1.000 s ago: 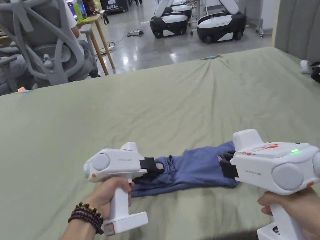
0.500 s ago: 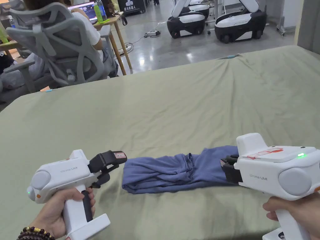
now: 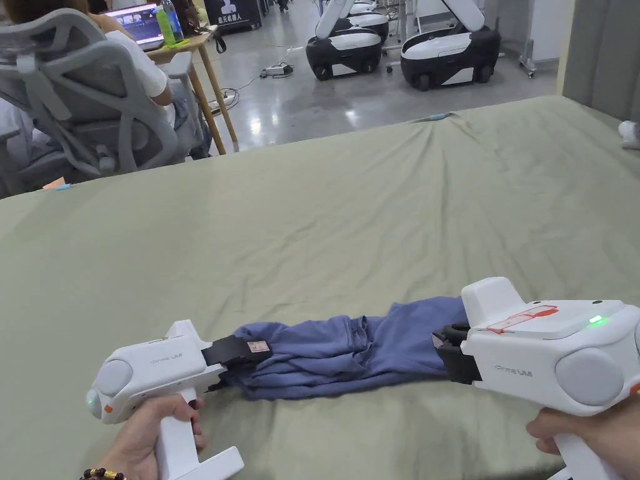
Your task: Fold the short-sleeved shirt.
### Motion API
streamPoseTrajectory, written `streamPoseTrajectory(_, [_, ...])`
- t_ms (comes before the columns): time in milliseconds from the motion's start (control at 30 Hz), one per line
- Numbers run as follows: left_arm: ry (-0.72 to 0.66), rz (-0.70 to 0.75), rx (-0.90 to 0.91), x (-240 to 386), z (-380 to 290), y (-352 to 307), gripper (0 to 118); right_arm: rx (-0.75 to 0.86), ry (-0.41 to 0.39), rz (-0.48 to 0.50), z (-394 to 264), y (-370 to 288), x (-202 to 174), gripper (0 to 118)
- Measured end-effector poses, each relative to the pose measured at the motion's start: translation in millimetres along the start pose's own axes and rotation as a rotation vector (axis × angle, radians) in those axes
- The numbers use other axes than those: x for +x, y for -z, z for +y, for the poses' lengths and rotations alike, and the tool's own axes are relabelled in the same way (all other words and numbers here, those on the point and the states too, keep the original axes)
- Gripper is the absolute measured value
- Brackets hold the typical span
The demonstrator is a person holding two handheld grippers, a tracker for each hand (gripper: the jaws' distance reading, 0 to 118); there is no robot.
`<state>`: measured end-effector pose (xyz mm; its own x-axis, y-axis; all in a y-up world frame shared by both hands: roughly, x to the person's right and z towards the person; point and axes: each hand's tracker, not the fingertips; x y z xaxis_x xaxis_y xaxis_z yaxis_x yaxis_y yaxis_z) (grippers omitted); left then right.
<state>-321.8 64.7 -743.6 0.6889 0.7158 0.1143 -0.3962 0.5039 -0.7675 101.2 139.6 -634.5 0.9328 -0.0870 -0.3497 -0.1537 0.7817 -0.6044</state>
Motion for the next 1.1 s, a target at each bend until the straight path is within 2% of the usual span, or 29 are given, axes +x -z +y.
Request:
streamPoseTrajectory(100, [-0.009, -0.018, 0.015, -45.0, 28.5, -20.4, 15, -0.009, -0.014, 0.001, 2.8, 6.5, -3.6, 0])
streamPoseTrajectory(167, [0.034, 0.057, 0.076, -37.1, 15.0, -45.4, 15, -0.01, -0.023, 0.002, 4.4, 10.7, -6.6, 0])
streamPoseTrajectory(267, [-0.05, 0.146, 0.136, -58.9, 19.0, -82.9, 15, -0.009, -0.023, 0.025, 4.2, 17.3, -10.7, 0])
streamPoseTrajectory(333, [-0.049, 0.199, 0.166, -74.6, 30.8, -97.5, 15, -0.01, -0.026, 0.038, 3.8, 20.0, -16.1, 0])
streamPoseTrajectory(467, [-0.024, 0.163, 0.153, -74.2, 44.0, -108.5, 15, -0.015, -0.031, 0.058, 1.8, 23.3, -23.1, 0])
streamPoseTrajectory(533, [-0.019, 0.143, 0.168, -52.7, 48.6, -111.8, 15, -0.014, -0.036, 0.065, 1.1, 23.0, -23.7, 0])
streamPoseTrajectory(600, [0.028, 0.041, 0.17, -7.3, 33.0, -108.0, 15, -0.012, -0.04, 0.059, 1.1, 21.1, -23.0, 0])
streamPoseTrajectory(733, [0.109, 0.003, 0.105, 59.0, 25.8, -76.8, 15, 0.003, -0.031, 0.04, 0.1, 12.6, -15.4, 0])
streamPoseTrajectory(867, [0.164, -0.011, 0.002, 110.6, 5.9, -10.3, 15, 0.015, 0.001, 0.0, -2.6, 3.5, -1.4, 0])
streamPoseTrajectory(1033, [0.163, -0.043, -0.142, 137.9, -25.0, 74.5, 15, 0.02, 0.009, -0.064, -5.2, -5.5, 14.8, 0])
streamPoseTrajectory(1100, [0.17, 0.0, -0.174, 139.5, -36.6, 99.9, 15, 0.02, 0.014, -0.08, -5.4, -9.1, 21.6, 0])
